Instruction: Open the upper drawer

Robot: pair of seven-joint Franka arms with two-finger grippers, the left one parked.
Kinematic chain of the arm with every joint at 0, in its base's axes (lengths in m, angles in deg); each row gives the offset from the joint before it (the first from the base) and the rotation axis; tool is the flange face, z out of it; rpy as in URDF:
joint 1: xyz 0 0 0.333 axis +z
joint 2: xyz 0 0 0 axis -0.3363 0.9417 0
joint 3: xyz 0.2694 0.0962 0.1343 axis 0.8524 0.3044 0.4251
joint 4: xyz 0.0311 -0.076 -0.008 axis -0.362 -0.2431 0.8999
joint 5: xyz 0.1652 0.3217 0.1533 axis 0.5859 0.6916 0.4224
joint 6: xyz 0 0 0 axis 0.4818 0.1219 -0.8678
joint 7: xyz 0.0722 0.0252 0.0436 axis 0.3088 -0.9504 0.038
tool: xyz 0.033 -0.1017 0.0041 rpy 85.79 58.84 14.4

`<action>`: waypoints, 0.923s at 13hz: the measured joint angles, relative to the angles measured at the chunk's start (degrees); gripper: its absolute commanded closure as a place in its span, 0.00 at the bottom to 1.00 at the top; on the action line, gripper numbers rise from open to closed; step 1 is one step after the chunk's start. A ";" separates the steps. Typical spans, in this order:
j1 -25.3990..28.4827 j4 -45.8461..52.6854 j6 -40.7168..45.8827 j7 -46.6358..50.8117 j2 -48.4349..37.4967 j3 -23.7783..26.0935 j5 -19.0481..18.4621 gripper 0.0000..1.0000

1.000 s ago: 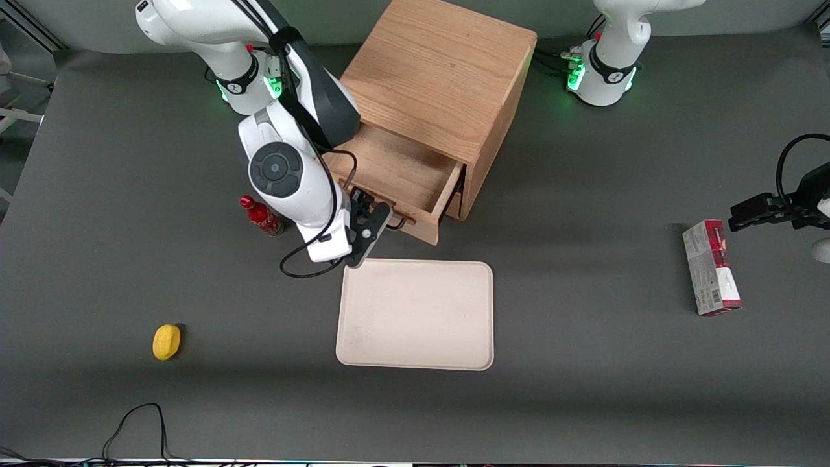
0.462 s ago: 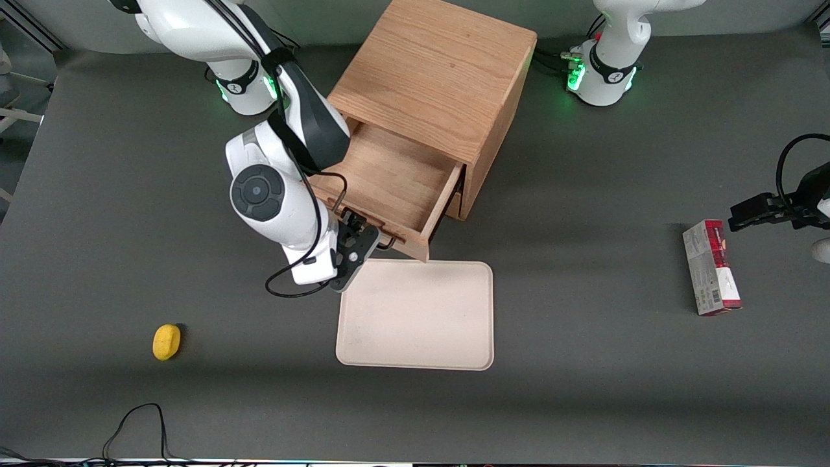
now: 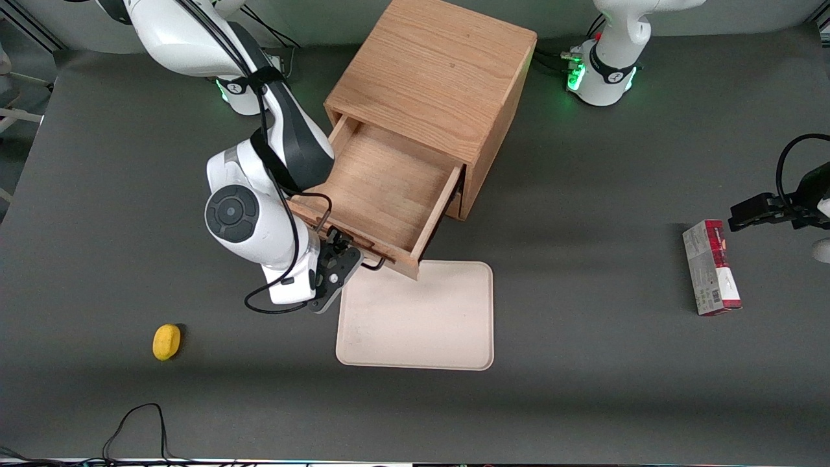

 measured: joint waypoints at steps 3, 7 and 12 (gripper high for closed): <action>-1.19 1.64 0.00 0.00 1.11 -0.03 0.00 0.00; -2.16 2.73 0.09 0.00 1.90 -0.04 0.00 0.00; -2.15 4.05 0.80 0.00 1.91 0.03 0.00 0.00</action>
